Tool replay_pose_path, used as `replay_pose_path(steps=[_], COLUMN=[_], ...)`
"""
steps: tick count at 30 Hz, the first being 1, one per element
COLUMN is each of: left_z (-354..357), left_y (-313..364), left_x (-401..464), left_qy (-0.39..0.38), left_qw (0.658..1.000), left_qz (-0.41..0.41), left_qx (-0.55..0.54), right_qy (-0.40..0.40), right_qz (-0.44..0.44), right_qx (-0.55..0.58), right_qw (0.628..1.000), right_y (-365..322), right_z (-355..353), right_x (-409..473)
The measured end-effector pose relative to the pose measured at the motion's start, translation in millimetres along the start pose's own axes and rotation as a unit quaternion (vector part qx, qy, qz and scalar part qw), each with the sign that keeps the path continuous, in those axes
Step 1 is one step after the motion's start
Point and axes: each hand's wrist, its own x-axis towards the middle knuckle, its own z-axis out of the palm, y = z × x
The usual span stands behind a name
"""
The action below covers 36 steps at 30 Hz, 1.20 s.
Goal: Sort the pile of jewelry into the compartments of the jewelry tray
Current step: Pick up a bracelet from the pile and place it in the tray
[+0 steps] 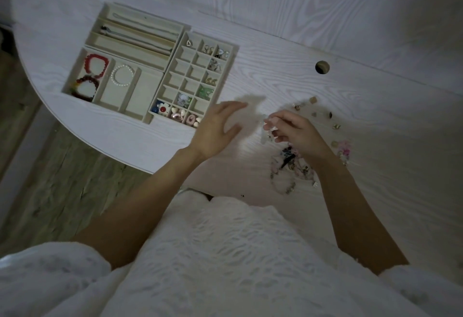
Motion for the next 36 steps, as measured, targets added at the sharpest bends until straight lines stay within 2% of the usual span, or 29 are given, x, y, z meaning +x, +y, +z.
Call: replay_pose_path(steps=[2, 3, 4, 7, 9, 13, 17, 22, 25, 31, 36], left_z=[9, 14, 19, 22, 18, -2, -36, -73, -89, -93, -88], left_y=[17, 20, 20, 18, 17, 22, 12, -27, -44, -53, -46], left_x=[6, 8, 8, 4, -4, -15, -19, -16, -12, -3, -3], left_qy=[-0.134, -0.171, -0.173, -0.105, -0.076, -0.062, -0.005, 0.068, 0.066, 0.025, 0.02], left_qw=[0.979, 0.962, 0.954, 0.942, 0.928, 0.94, 0.946, 0.925, 0.911, 0.914, 0.912], left_qz=[-0.079, -0.114, -0.132, -0.191, -0.209, -0.14, -0.111, -0.176, -0.205, -0.198, -0.187], left_qx=[-0.132, -0.183, -0.204, -0.253, -0.3, -0.305, -0.304, -0.33, -0.351, -0.354, -0.365], right_qy=[-0.014, -0.011, -0.002, 0.027, 0.0, -0.077, -0.109, -0.056, -0.043, -0.031, -0.003], right_qz=[-0.008, -0.01, -0.012, -0.014, -0.006, -0.049, -0.053, -0.056, -0.033, 0.019, -0.02], right_qx=[-0.009, -0.012, -0.017, -0.074, -0.137, -0.197, -0.168, -0.09, -0.076, 0.0, -0.004], right_qw=[1.0, 1.0, 1.0, 0.997, 0.991, 0.976, 0.978, 0.993, 0.996, 0.999, 1.0], right_y=[1, 1, 3, 10, 14, 3, -19, -42, -50, -53, -52], right_z=[2, 3, 4, 5, 7, 24, 49, 83, 108, 126, 121], right_x=[1, 1, 1, 4, 6, 8, 22, 46, 61, 64, 52])
